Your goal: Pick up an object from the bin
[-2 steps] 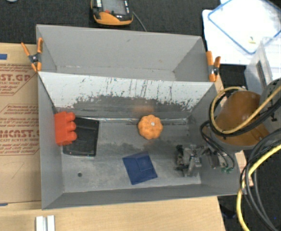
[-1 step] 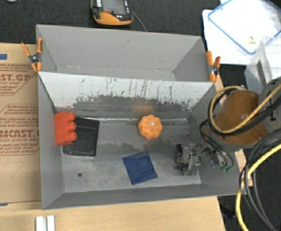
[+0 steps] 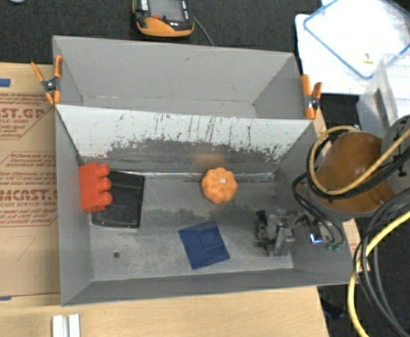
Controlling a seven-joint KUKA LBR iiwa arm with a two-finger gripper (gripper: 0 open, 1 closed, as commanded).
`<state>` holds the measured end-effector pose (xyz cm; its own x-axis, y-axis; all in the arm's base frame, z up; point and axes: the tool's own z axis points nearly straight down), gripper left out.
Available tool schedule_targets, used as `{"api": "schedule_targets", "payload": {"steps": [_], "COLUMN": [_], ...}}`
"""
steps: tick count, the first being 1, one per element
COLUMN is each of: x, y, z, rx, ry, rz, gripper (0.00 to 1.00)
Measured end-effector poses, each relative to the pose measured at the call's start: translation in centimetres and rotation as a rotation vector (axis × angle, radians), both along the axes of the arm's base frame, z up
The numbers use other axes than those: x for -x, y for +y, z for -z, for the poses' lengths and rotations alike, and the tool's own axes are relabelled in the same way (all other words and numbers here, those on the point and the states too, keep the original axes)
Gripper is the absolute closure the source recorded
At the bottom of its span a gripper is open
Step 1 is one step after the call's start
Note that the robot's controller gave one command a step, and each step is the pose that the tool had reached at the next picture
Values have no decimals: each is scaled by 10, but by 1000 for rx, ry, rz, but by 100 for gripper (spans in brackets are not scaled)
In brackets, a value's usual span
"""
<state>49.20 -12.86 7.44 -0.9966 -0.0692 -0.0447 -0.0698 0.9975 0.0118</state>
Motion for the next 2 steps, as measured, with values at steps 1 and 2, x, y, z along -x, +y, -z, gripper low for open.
{"api": "schedule_targets", "payload": {"steps": [1, 2], "x": [-4, -4], "y": [-1, -1], "z": [-3, -3], "rx": [-2, -2], "ry": [5, 5], "rz": [35, 35], "gripper": [100, 100]}}
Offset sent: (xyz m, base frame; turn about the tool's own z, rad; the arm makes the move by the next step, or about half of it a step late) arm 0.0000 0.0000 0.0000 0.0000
